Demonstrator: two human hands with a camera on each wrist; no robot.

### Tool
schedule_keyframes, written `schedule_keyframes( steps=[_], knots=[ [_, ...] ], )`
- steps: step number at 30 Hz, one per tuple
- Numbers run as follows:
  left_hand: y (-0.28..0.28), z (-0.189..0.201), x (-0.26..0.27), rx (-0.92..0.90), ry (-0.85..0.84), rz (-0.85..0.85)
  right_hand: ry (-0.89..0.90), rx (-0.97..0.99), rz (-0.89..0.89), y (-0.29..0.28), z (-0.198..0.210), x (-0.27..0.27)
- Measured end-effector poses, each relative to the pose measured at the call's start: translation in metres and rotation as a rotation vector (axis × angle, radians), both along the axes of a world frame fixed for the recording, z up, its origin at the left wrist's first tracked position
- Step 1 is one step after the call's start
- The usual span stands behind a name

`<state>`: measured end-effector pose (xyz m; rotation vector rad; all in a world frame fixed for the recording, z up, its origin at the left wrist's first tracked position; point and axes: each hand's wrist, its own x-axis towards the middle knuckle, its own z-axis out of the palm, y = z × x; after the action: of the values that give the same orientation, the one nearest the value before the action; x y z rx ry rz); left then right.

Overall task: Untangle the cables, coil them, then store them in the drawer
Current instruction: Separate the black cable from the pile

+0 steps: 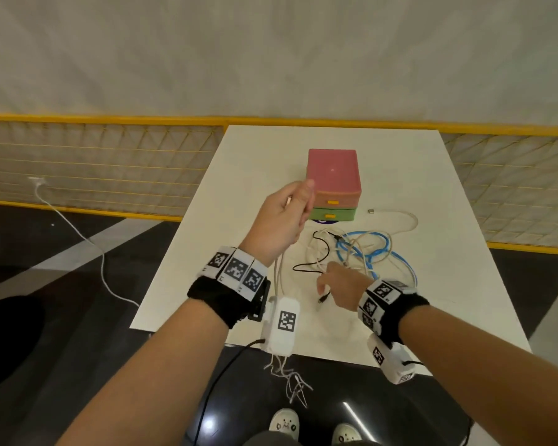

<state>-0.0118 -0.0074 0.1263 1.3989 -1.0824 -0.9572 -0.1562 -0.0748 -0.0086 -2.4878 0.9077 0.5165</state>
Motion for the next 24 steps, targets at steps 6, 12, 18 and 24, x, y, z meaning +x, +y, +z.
schedule_keyframes(
  steps=[6, 12, 18, 24],
  knots=[
    [0.0, -0.012, 0.007, 0.044, -0.004, 0.062, 0.157, -0.129, 0.235, -0.001, -0.018, 0.019],
    [0.003, -0.02, 0.016, 0.057, 0.04, 0.135, 0.188, -0.176, 0.243, -0.006, -0.027, 0.024],
    [0.002, -0.032, 0.023, 0.096, 0.116, 0.272, 0.127, -0.286, 0.253, 0.002, -0.035, 0.007],
    [-0.003, -0.038, 0.021, 0.086, 0.088, 0.287, -0.255, -0.039, -0.088, 0.003, -0.026, 0.0]
  ],
)
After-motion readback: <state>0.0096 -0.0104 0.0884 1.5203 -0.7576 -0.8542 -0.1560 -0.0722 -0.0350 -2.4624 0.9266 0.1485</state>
